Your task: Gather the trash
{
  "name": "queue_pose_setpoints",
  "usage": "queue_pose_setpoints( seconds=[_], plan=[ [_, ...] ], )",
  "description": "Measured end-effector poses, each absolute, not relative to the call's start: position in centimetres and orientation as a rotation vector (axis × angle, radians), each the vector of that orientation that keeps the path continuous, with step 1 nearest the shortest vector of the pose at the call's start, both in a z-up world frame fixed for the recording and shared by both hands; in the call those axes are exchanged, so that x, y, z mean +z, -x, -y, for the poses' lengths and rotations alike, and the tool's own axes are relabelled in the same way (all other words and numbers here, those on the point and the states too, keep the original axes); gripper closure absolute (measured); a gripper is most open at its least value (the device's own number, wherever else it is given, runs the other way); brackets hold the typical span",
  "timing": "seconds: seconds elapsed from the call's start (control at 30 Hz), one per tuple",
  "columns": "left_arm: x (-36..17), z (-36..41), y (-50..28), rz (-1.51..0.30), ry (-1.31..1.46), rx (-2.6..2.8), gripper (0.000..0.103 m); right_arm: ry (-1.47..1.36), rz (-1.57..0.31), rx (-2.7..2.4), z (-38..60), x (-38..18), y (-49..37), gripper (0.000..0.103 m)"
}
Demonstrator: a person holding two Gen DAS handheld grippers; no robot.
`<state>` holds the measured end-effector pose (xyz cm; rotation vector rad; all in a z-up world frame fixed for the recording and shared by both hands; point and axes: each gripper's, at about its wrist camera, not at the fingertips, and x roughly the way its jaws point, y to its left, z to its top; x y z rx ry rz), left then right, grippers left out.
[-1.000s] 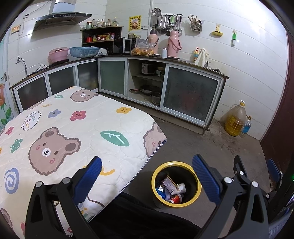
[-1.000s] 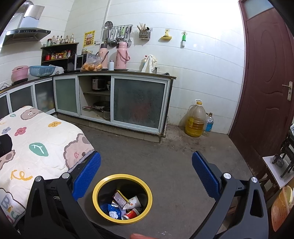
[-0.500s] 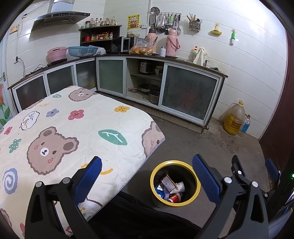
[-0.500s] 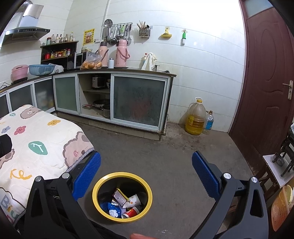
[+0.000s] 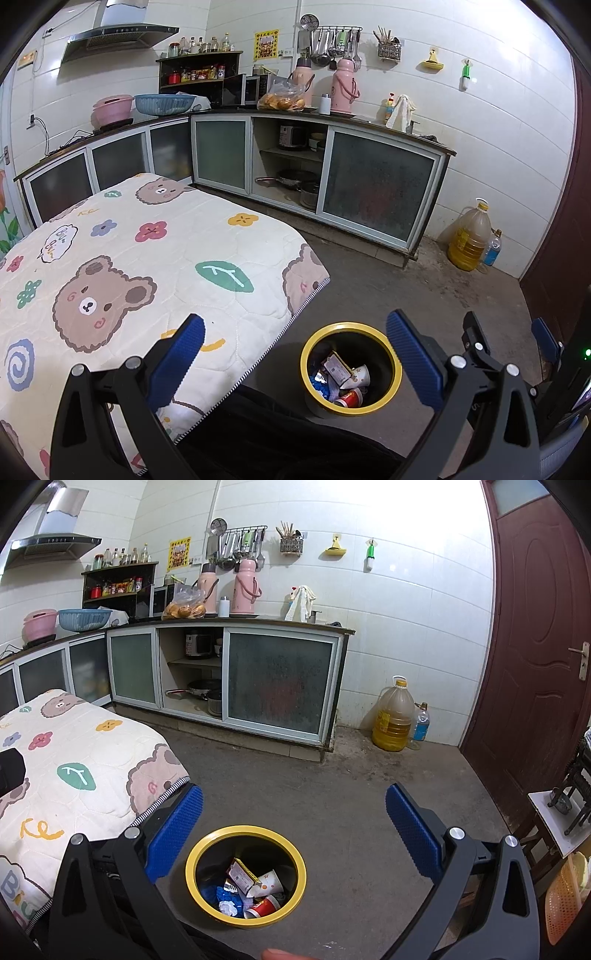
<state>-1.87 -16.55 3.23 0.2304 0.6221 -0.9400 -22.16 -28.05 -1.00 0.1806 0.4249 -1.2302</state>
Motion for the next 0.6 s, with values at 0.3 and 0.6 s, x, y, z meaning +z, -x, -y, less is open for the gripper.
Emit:
queue_pose_setpoints(
  seconds=[0.3,0.6],
  plan=[
    [3.11,16.57,1.83,-0.625,-0.232,-0.947,0.008,-0.182,-0.426,-1.230,28.09,-1.01,22.18,0.008],
    [3.11,16.57,1.85,-0.628,-0.230,-0.951,0.008,-0.181,-0.427,-1.229,28.11,-0.99,22.20,0.008]
  ],
)
